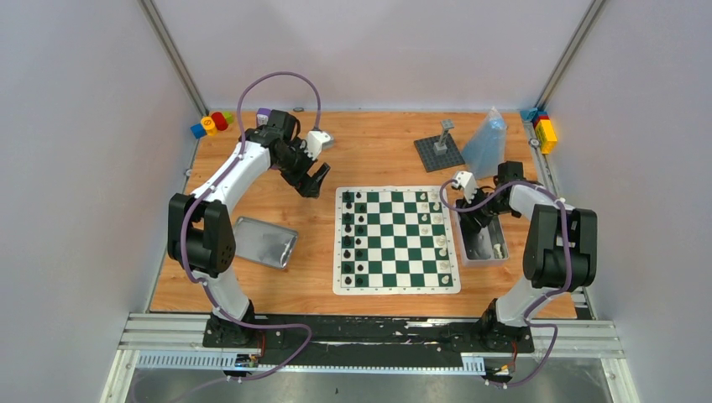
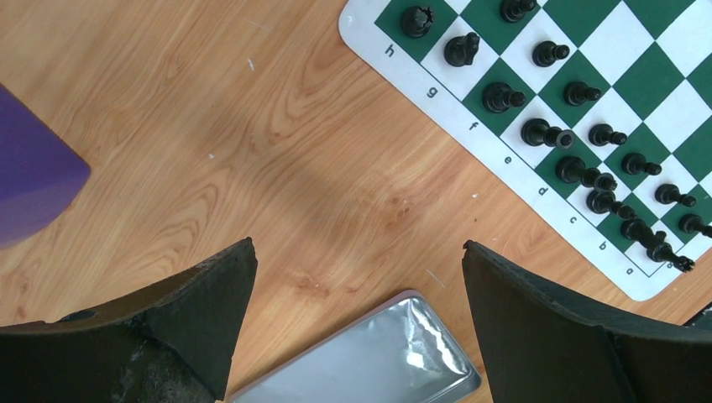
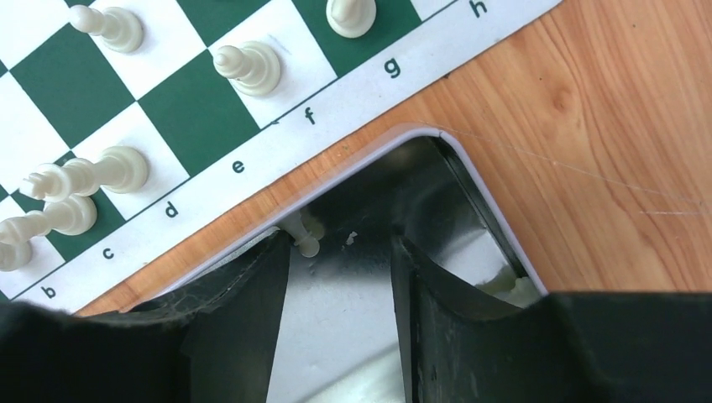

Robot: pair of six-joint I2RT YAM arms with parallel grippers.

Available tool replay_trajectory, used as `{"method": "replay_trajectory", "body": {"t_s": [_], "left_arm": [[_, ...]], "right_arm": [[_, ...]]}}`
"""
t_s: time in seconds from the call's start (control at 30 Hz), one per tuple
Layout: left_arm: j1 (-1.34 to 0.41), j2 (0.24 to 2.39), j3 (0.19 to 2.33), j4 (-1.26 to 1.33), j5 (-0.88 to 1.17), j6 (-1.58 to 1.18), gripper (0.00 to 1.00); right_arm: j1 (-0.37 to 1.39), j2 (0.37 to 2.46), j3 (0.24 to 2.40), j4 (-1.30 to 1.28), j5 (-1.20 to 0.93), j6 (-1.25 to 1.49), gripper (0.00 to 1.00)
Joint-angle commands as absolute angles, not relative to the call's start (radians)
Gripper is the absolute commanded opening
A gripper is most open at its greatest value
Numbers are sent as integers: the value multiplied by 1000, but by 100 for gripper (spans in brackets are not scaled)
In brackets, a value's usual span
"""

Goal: Set up the chess pieces on the board
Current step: Pick up the chess piece from the storage box, then place the chess piece on the chessboard.

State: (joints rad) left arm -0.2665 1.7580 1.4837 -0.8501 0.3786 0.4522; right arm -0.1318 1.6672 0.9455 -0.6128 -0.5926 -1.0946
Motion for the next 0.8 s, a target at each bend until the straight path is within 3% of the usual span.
{"method": "replay_trajectory", "body": {"t_s": [0.0,0.17,0.57,0.77], "left_arm": [[-259,1742,1479,-832,366,443,100],[-259,1749,1473,-830,350,446,100],[-259,1724,1453,-827,327,452,100],[-259,1693,1433,-818,330,452,100]], "right_arm": [[-118,1679,919,-588,-645,-1179,47],[-118,1696,916,-588,-669,-1194,38],[-118,1657,948,-681,-624,-1206,0],[-118,1597,942,-725,-572,-1204,0]]}}
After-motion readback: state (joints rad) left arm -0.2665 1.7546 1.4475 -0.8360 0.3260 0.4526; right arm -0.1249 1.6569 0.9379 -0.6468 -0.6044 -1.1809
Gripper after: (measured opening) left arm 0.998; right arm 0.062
